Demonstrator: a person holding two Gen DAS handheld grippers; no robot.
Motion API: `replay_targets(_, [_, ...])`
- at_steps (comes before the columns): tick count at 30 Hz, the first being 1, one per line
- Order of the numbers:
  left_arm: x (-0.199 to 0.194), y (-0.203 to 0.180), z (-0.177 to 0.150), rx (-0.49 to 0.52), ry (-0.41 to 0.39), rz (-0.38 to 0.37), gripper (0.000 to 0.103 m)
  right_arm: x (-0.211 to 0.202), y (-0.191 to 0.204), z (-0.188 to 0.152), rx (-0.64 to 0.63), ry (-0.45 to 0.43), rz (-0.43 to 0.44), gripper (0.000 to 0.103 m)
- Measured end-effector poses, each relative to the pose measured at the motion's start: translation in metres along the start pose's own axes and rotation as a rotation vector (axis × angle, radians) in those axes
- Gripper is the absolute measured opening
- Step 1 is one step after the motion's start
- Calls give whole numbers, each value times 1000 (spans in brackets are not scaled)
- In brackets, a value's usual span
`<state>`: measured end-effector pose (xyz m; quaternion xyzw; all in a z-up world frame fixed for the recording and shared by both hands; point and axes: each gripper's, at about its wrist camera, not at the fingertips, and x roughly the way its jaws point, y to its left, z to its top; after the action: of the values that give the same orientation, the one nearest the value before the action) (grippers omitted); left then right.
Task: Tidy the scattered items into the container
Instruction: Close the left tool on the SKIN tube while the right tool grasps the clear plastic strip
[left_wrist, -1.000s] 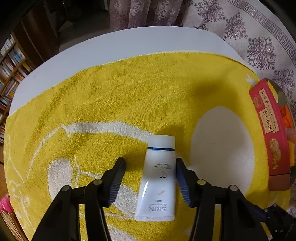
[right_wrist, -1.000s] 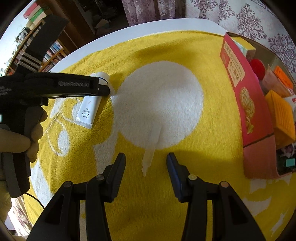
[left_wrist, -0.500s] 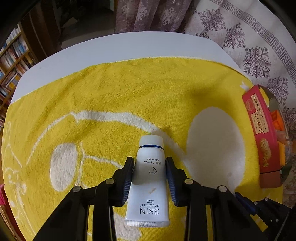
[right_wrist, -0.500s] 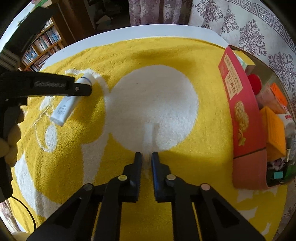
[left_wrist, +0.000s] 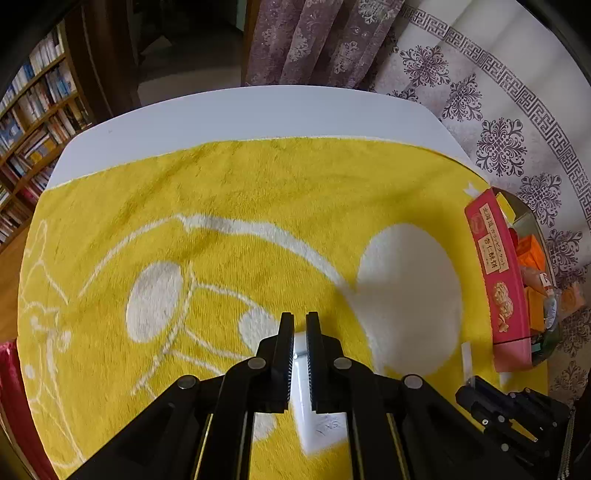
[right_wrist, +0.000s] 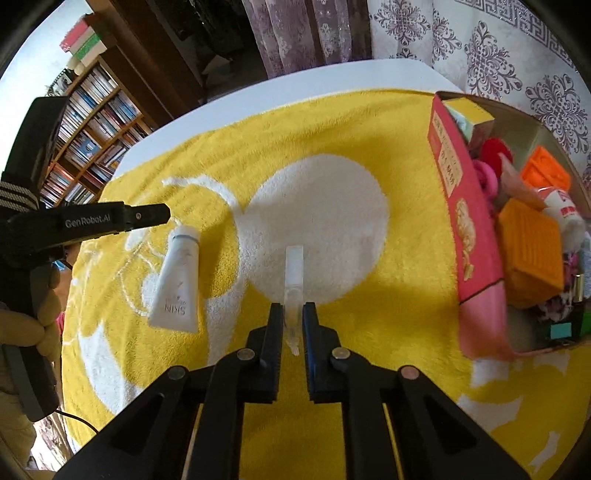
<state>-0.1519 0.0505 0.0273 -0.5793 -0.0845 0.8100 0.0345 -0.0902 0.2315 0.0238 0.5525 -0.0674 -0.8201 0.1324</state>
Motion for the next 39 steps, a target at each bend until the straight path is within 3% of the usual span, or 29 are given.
replay_targets(5, [3,-1,-10,-53,21,13,9,-6,-5,-3,-7,-10,13,11])
replay_targets(7, [5,1,-16,-90,40,22,17,-11,-9,-5,-5,-11,20,11])
replay_targets(8, [7,3,-20,-112,48,28,35,-13,-11,-7,-4,-11,25,11])
replay_targets(9, [7,3,-23,-127,51,34,59,-13,-11,-7,-4,-12,29,11])
replay_targets(10, [8,4,-26,-150,44,40,67,-13,-12,-8,-4,-11,32,11])
replay_targets(11, [8,4,-27,-160,36,44,69,-13,-12,-8,-6,-10,36,11])
replay_targets(22, [40,-14,-23,-121,69,110,69,-20,-20,-20,-14,-5,28,11])
replay_targets(26, [50,-19,-24,-68,44,175,56,-24,-23,-22,-21,-11,16,11])
replay_targets(28, [47,-21,-23,-71,37,150,35,-26,-24,-24,-31,-17,9,11])
replay_targets(29, [46,-22,-22,-76,42,138,33,-28,-24,-24,-32,-18,8,11])
replay_targets(39, [10,-52,-26,-65,1,69,33,-54,-38,-12,-36,-78,28,11])
